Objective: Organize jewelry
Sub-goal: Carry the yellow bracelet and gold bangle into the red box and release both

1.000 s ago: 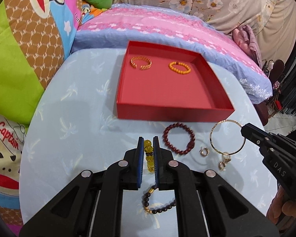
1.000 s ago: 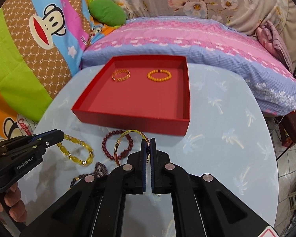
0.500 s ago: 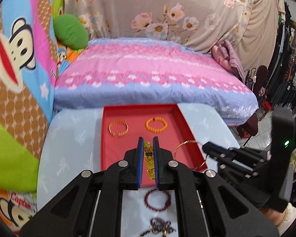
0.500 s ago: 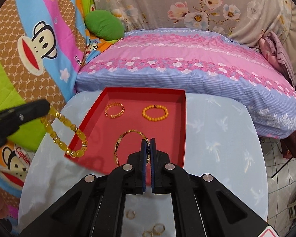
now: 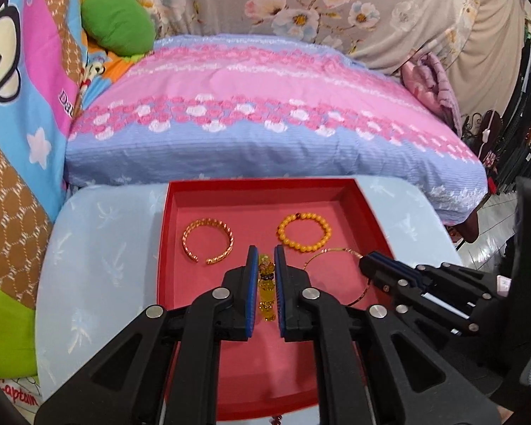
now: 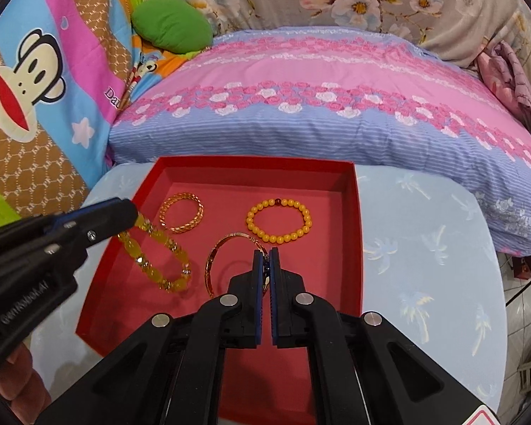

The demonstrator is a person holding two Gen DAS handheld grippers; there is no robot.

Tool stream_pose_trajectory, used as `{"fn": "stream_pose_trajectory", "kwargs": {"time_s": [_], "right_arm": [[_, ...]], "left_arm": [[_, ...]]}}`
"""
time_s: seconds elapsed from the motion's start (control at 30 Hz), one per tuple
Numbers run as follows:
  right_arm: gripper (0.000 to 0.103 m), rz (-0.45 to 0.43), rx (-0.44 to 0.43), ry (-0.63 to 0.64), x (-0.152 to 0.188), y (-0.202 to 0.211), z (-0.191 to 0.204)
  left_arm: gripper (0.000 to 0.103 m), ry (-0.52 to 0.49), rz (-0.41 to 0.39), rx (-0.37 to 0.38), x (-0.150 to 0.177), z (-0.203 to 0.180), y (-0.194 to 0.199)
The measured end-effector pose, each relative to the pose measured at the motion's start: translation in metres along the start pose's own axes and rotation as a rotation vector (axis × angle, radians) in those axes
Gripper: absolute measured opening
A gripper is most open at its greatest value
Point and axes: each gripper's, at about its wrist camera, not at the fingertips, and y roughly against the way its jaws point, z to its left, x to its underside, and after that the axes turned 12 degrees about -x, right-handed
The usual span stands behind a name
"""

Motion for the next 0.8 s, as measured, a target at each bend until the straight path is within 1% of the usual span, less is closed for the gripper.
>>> {"fn": "stream_pose_trajectory", "kwargs": {"time_s": [0.13,0.23,0.3,0.4,0.43,0.47,0.5,0.53,0.57,0.67,0.8], "right_arm": [[0.003,0.029,0.011,-0.008,0.0,-0.017,-0.006],[0.003,0.047,0.016,-0.02,0.001,-0.026,-0.011],[0.004,0.058,0.021,-0.021,0.002,-0.031,-0.013],[0.004,0.065,0.04,-0.021,0.003,-0.035,-0.015],[0.009,0.061,0.045,-0.023,0.004,-0.034,-0.016],[0.011,0.061,0.052,-0.028,0.004,-0.034,-0.016],[0.016,0.057,0.051,-0.033,0.005,-0.032,-0.017],[0.023,0.051,0.051,-0.036,0.005,-0.03,-0.017],[0.026,0.045,0.053,-0.034,0.005,-0.027,-0.017],[0.028,0.033,0.061,-0.022,0.006,-0.021,-0.014],[0.03,0.013,0.058,-0.016,0.007,-0.009,-0.01]], "left_arm": [[0.009,-0.002,0.041,-0.034,0.008,0.004,-0.026],[0.009,0.005,0.06,-0.045,0.012,0.009,-0.036],[0.009,0.009,0.069,-0.065,0.015,0.012,-0.042],[0.011,0.019,0.066,-0.09,0.017,0.013,-0.044],[0.012,0.018,0.066,-0.092,0.017,0.014,-0.044],[0.02,0.017,0.067,-0.103,0.018,0.013,-0.044],[0.031,0.014,0.062,-0.113,0.018,0.013,-0.044],[0.035,0.011,0.052,-0.129,0.018,0.012,-0.042],[0.04,0.007,0.04,-0.14,0.018,0.012,-0.04],[0.045,0.003,0.023,-0.15,0.018,0.01,-0.033],[0.045,0.004,0.014,-0.144,0.018,0.009,-0.024]]}}
